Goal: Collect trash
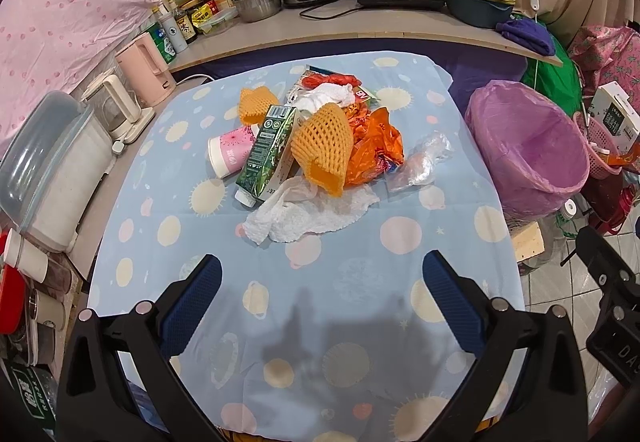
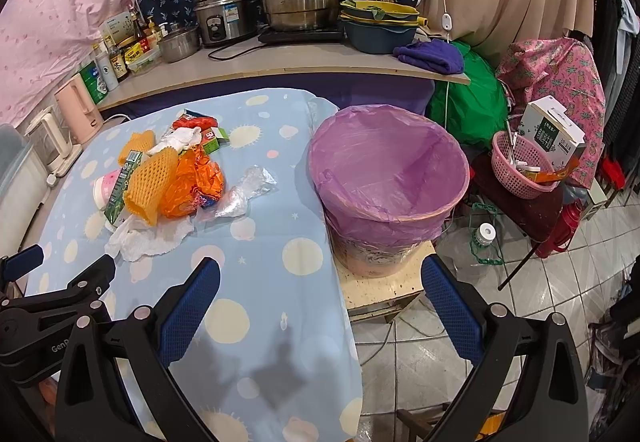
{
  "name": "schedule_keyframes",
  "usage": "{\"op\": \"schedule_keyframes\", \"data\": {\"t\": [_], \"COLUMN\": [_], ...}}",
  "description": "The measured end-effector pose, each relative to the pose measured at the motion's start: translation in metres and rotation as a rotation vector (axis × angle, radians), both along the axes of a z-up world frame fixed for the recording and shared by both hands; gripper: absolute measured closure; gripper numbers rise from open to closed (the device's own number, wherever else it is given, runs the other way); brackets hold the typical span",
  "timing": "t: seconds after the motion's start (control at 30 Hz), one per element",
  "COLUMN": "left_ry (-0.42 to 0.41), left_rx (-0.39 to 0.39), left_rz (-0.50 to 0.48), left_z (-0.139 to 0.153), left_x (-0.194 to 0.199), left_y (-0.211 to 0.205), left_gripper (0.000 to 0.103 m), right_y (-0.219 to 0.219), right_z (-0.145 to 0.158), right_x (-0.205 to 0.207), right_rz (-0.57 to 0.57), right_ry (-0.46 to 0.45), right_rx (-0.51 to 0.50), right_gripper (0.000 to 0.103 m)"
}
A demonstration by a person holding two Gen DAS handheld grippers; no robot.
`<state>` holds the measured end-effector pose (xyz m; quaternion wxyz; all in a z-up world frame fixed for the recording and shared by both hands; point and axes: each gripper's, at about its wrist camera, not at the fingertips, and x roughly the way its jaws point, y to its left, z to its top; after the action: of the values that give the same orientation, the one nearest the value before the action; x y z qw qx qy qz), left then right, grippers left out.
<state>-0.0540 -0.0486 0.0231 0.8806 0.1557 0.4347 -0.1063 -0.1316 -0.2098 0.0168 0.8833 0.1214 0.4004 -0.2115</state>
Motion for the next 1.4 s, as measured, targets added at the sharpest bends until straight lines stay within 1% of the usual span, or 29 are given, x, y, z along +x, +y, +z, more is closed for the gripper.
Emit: {"op": "schedule_keyframes", "data": {"t": [1.13,1.2,1.33,1.4], "left_ry": [-0.001,0.002,0.024,0.022], "left_rx": [-0.002,-0.011,-0.071,-0.094], "left_rz": [0.002,0.002,0.016,0.029], "left_z": [0.002,0.003,0.005,0.003], "left_x": [-0.001,0.0,0.009,0.015], "left_y": [-0.002,-0.001,0.008,0.016], "left_gripper": [0.007,0.007,0.007,0.007], "right_y": [0.002,0.002,0.001,0.001], "right_z": [-0.001,-0.001,-0.006,-0.009], "right_x": [0.0,0.0,0.003,0.005], "right_rz": [0.003,0.002,0.001,0.006], "right_ry": [0.001,0.0,0.016,0.017], "right_rx": [0.004,0.001,0.011,0.023], "right_gripper": [0.006,0.006,0.006,0.006]}}
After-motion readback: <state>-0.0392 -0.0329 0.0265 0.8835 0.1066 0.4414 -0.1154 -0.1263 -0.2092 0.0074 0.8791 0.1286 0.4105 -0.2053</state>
